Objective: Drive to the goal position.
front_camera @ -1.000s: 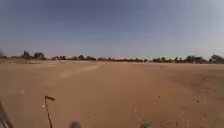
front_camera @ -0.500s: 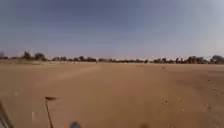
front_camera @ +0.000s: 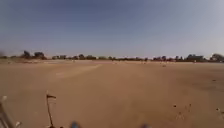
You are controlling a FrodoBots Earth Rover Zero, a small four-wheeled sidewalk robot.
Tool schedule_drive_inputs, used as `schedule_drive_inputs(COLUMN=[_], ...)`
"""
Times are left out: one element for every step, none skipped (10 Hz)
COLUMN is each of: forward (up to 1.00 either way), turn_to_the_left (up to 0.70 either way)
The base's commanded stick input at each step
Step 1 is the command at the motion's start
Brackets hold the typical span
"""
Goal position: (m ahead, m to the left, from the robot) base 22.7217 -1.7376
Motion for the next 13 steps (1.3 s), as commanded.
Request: schedule_drive_inputs(forward=[0.50,0.50,0.50,0.50,0.50,0.50,0.50,0.50,0.50,0.50,0.50,0.50,0.50], turn_to_the_left=[0.00,0.00,0.00,0.00,0.00,0.00,0.00,0.00,0.00,0.00,0.00,0.00,0.00])
